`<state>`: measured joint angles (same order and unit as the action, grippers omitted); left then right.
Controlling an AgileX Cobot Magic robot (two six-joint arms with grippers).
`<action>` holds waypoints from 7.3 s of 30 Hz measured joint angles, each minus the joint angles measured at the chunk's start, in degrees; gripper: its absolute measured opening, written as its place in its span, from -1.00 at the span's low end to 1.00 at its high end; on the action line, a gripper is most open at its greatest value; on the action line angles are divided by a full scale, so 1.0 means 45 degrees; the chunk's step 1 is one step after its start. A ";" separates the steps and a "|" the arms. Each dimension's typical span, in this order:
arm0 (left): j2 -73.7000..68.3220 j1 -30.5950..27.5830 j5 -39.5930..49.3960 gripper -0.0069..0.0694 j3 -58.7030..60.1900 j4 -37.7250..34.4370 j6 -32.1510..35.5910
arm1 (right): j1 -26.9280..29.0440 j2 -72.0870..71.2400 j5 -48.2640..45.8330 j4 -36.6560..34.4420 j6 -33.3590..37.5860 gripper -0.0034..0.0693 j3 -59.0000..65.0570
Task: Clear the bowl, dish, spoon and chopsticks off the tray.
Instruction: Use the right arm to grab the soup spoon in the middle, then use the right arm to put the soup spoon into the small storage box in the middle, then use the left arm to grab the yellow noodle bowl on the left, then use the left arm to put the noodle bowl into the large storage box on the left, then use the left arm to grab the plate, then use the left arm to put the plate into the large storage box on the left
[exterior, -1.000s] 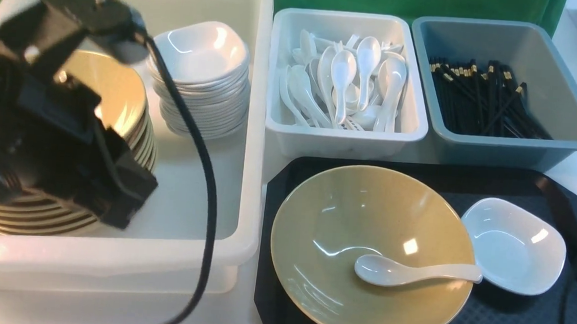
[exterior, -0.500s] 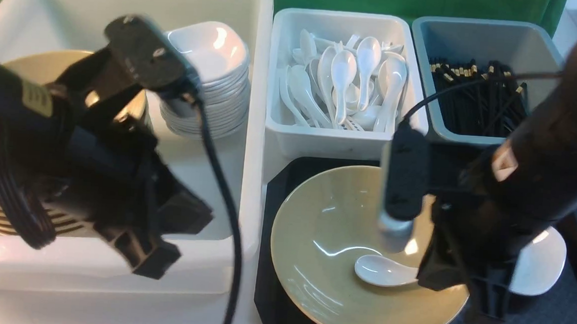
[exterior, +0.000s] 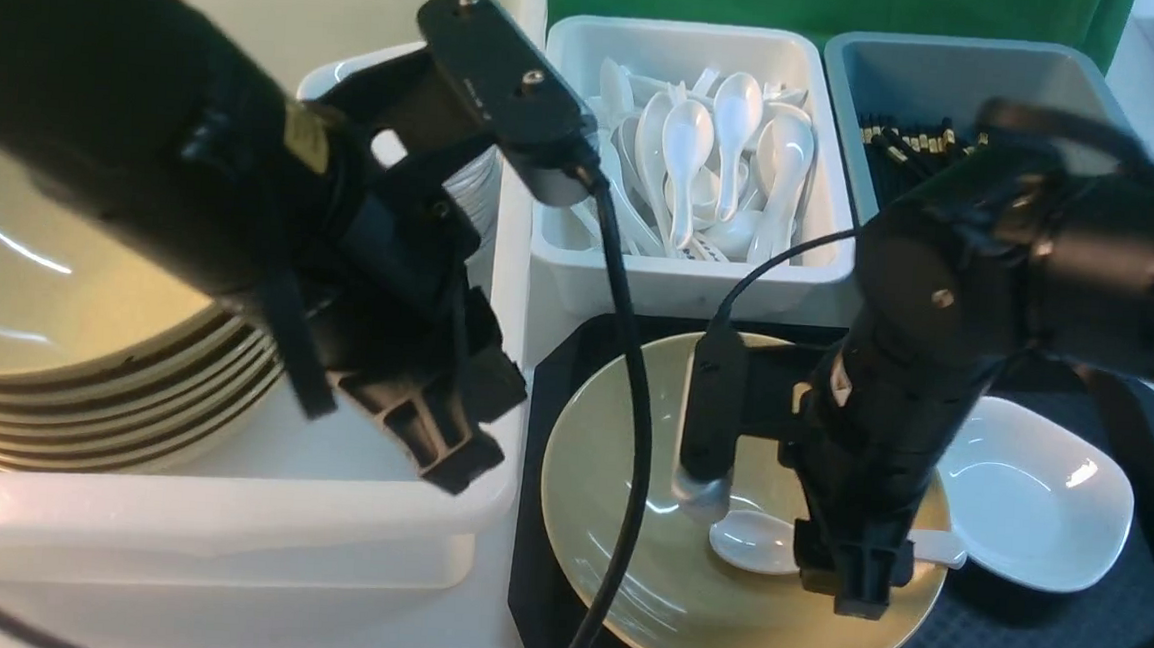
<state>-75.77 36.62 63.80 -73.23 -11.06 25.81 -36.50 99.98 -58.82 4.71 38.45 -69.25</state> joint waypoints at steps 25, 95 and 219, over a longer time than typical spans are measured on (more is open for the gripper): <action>0.2567 0.0000 0.1590 -0.85 -0.0087 0.1689 -0.2600 | 0.1818 0.1562 0.2756 0.1314 -0.5717 -0.20 -0.7214; -0.7411 0.0604 0.1609 -0.79 -0.8166 0.2076 -0.2595 | 0.2759 -1.0367 -0.1154 -0.0258 -0.6588 -0.29 0.1388; -0.5378 -0.4187 0.1996 -0.82 -1.1976 0.2589 -0.4610 | -0.0720 -0.7749 -0.0321 -0.3773 -0.4195 -0.80 -0.0495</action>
<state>-99.97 17.78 72.79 -127.12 0.59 5.07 -39.74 65.11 -60.26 -12.26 19.57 -71.47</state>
